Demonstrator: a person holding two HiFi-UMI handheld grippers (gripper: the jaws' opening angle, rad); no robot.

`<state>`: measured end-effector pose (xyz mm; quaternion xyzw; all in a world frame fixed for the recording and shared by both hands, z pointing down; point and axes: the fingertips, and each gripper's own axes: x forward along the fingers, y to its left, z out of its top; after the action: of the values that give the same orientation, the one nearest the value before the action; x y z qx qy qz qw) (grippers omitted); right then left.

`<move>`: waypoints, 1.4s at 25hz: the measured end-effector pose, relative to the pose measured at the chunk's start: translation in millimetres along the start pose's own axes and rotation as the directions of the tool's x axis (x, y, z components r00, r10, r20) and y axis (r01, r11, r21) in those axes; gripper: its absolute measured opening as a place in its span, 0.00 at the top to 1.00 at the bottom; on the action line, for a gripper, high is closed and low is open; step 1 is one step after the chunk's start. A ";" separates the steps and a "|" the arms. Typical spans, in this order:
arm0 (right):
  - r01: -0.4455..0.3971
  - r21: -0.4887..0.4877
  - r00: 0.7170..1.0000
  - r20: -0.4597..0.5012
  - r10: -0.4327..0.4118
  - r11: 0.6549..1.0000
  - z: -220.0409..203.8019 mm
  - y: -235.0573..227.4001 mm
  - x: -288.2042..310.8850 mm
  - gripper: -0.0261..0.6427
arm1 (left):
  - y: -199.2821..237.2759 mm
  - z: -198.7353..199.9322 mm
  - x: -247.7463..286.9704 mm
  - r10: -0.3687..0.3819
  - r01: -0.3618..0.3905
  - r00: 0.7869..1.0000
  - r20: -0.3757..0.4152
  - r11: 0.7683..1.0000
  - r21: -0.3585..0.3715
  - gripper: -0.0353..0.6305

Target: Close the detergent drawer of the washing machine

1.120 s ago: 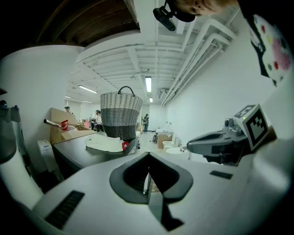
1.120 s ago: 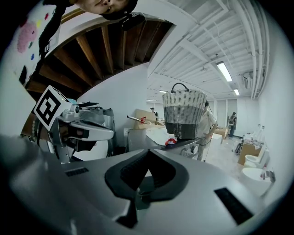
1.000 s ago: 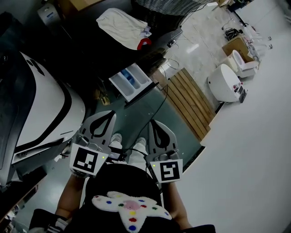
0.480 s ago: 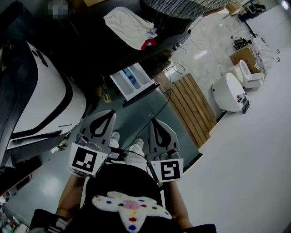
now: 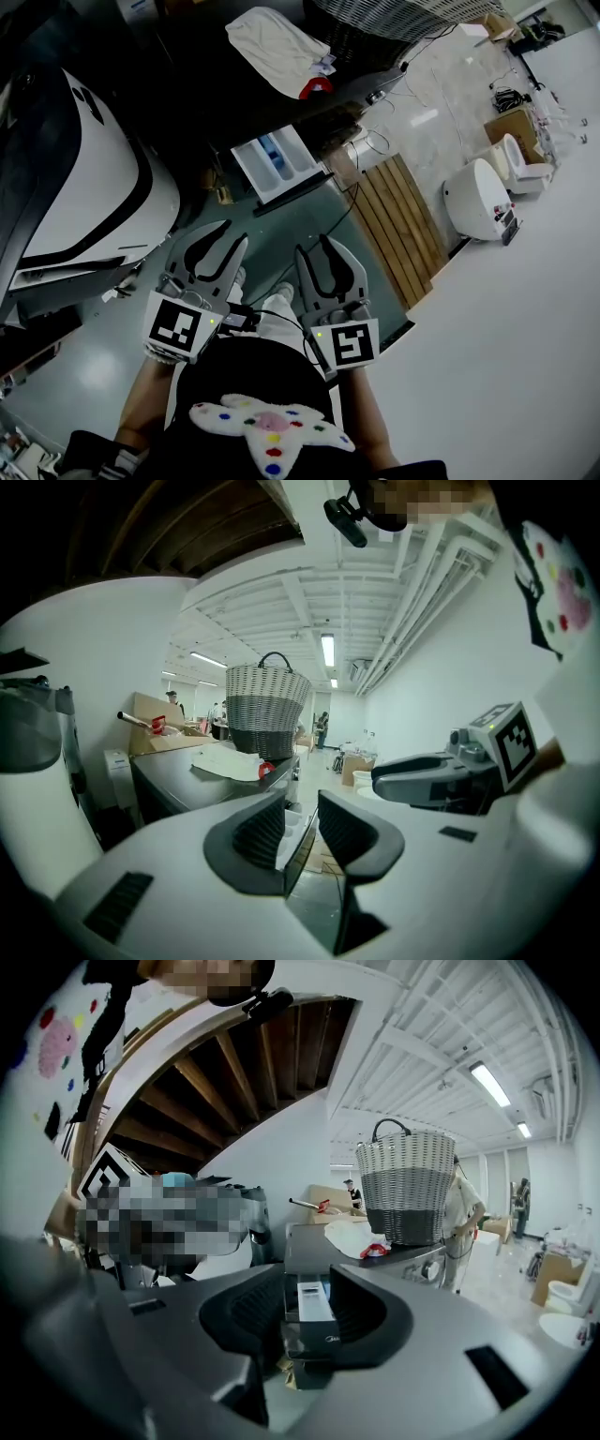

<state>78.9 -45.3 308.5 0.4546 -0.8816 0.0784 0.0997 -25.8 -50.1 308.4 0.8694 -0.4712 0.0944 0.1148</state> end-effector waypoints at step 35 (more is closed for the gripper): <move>-0.070 -0.055 0.992 -0.108 0.064 0.996 -88.3 -70.3 51.2 0.72 | 6.0 -88.0 48.1 0.126 -0.135 0.984 -0.123 0.989 -0.068 0.78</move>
<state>116.5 -105.7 409.9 0.4169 -0.8917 0.0797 0.1571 -9.9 -66.3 406.3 0.8245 -0.5228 0.1353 0.1691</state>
